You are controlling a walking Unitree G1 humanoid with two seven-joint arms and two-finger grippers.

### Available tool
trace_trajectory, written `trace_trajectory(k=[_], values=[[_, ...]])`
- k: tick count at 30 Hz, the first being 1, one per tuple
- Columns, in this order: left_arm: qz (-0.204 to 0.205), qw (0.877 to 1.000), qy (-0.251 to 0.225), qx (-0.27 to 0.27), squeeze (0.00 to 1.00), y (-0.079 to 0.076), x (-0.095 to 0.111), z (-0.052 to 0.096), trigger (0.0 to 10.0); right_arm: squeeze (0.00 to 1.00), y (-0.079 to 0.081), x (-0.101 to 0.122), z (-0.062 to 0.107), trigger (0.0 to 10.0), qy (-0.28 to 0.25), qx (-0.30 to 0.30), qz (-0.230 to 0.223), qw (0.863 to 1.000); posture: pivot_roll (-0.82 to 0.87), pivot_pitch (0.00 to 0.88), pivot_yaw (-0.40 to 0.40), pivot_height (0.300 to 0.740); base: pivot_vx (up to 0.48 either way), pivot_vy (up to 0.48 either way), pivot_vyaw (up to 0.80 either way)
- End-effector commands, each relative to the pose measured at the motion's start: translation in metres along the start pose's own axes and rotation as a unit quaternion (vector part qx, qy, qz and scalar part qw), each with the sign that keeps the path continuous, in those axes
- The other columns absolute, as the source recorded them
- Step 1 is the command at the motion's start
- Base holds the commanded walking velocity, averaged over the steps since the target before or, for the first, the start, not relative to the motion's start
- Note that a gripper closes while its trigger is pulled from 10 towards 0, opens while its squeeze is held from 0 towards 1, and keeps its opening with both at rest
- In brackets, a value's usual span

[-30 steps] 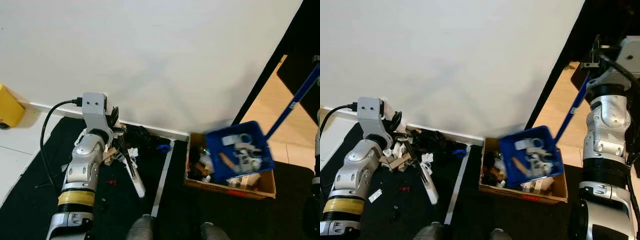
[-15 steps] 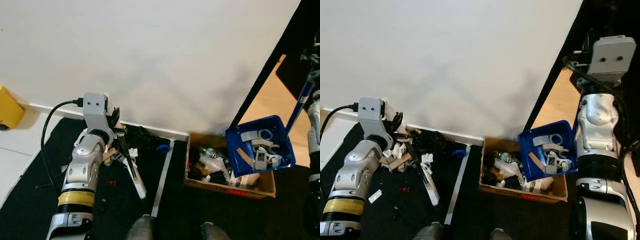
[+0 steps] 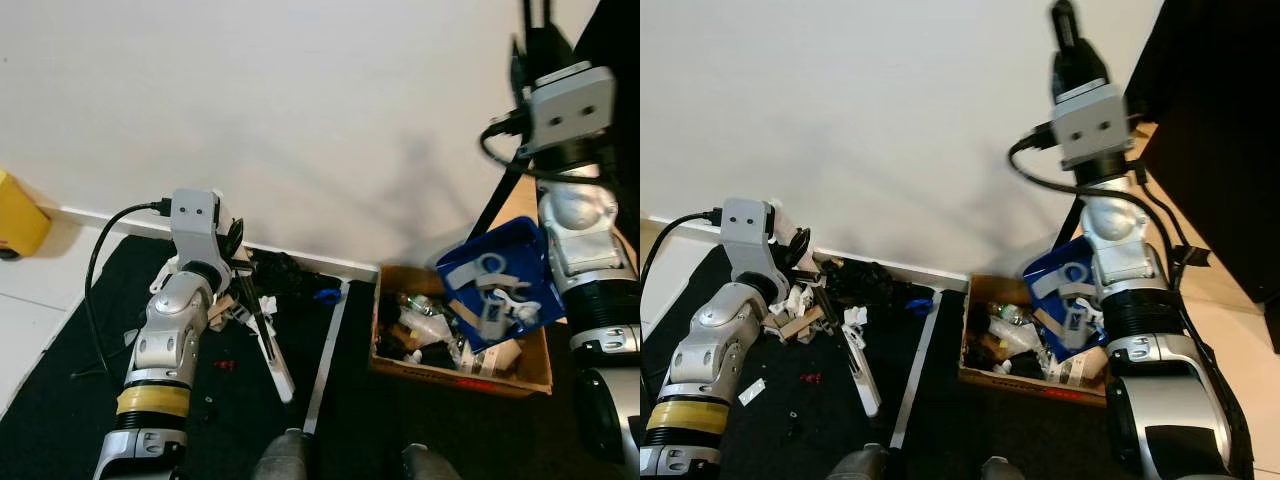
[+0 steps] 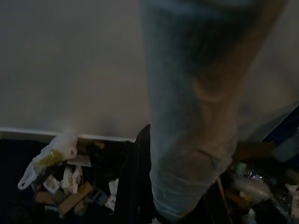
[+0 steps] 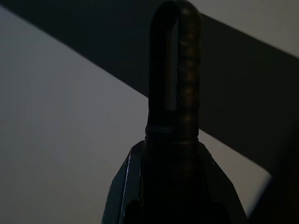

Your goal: Sweep floor

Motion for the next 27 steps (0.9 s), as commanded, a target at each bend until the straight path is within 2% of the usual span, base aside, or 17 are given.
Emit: trace_trajectory(k=[1, 9, 15, 18, 19, 22, 24, 25, 27], values=[[0.000, 1.000, -0.012, -0.004, 0.00, -0.001, 0.006, 0.002, 10.0, 0.00, 0.002, 0.017, -0.008, 10.0, -0.055, 0.015, 0.028, 0.998, 0.13, 0.126, 0.046, 0.740, 0.000, 0.000, 0.00], [0.001, 1.000, -0.011, -0.007, 0.00, -0.003, 0.006, 0.003, 10.0, 0.00, 0.015, 0.026, -0.008, 10.0, -0.096, 0.049, 0.049, 0.993, 0.13, 0.131, 0.047, 0.740, 0.000, 0.000, 0.00], [0.002, 1.000, -0.010, -0.008, 0.00, -0.003, 0.006, 0.003, 10.0, 0.00, 0.011, 0.018, -0.004, 10.0, -0.068, 0.034, 0.037, 0.996, 0.12, 0.133, 0.048, 0.740, 0.000, 0.000, 0.00], [0.001, 1.000, -0.008, -0.008, 0.00, -0.003, 0.005, 0.004, 10.0, 0.00, 0.008, 0.010, 0.001, 10.0, -0.042, 0.015, 0.023, 0.999, 0.12, 0.137, 0.054, 0.740, 0.000, 0.000, 0.00], [0.001, 1.000, -0.007, -0.010, 0.00, -0.004, 0.005, 0.004, 10.0, 0.00, 0.007, -0.002, 0.007, 10.0, 0.000, -0.009, 0.000, 1.000, 0.13, 0.142, 0.058, 0.740, 0.000, 0.000, 0.00], [0.001, 1.000, -0.006, -0.010, 0.00, -0.004, 0.006, 0.004, 10.0, 0.00, 0.007, -0.006, 0.010, 10.0, 0.016, -0.017, -0.008, 1.000, 0.13, 0.142, 0.058, 0.740, 0.000, 0.000, 0.00], [-0.001, 1.000, -0.005, -0.013, 0.00, -0.004, 0.007, 0.005, 10.0, 0.00, 0.010, -0.025, 0.024, 10.0, 0.073, -0.037, -0.026, 0.996, 0.15, 0.156, 0.069, 0.740, 0.000, 0.000, 0.00], [-0.001, 1.000, -0.005, -0.013, 0.00, -0.004, 0.007, 0.005, 10.0, 0.00, 0.010, -0.025, 0.024, 10.0, 0.073, -0.037, -0.026, 0.996, 0.15, 0.156, 0.069, 0.740, 0.000, 0.000, 0.00], [-0.005, 1.000, -0.003, -0.015, 0.00, -0.004, 0.008, 0.007, 10.0, 0.00, 0.015, -0.043, 0.041, 10.0, 0.127, -0.049, -0.034, 0.990, 0.17, 0.168, 0.079, 0.740, 0.000, 0.000, 0.00]])
Point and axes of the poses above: a point about 5 cm out from each wrist's last joint towards the gripper, its own z axis pointing back from the gripper into the wrist, its own x axis along the axis of the wrist's last joint, y = z × x, the point moved 2 cm from there along -z, pointing out of the wrist towards the gripper, and after that the axes turned 11 degrees about z, right-handed, at the moved point
